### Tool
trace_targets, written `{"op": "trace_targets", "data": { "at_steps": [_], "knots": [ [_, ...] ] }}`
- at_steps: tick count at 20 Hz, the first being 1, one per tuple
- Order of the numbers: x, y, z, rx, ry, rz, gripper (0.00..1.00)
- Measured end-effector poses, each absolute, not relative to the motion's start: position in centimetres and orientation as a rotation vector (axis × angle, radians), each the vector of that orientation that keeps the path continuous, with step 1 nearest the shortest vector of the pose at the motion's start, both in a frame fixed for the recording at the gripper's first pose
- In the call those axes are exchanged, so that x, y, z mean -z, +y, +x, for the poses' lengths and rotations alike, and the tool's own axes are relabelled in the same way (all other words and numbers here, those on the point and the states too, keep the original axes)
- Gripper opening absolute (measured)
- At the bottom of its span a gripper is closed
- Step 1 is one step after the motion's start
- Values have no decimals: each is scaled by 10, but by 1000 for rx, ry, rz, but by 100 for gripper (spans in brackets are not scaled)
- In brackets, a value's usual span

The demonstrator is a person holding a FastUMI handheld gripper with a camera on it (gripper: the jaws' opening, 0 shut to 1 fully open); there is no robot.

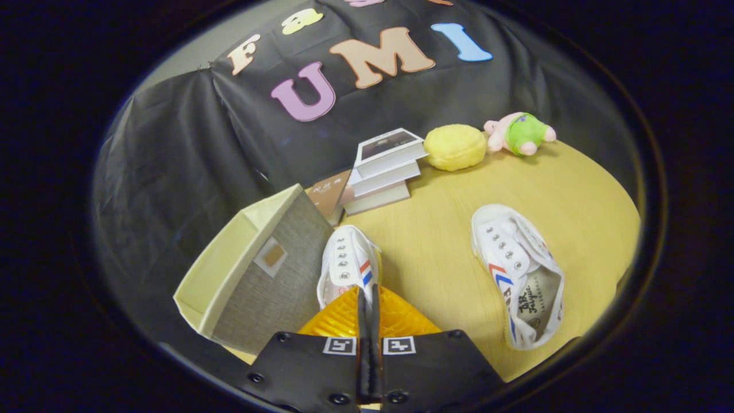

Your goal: Open the storage box then place both shoes into the box .Put the left shoe in first, then the right shoe, with the right side of both shoes facing outward in a uniform manner.

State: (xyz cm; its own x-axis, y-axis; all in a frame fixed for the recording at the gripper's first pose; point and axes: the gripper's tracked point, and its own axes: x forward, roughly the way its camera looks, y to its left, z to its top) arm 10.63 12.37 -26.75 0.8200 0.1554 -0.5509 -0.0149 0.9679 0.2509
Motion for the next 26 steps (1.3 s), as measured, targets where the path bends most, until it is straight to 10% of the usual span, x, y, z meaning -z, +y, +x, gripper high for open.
{"op": "trace_targets", "data": {
  "at_steps": [14,26],
  "knots": [
    [132,189,97,-238,459,425,3],
    [216,304,135,-116,766,382,3]
  ]
}}
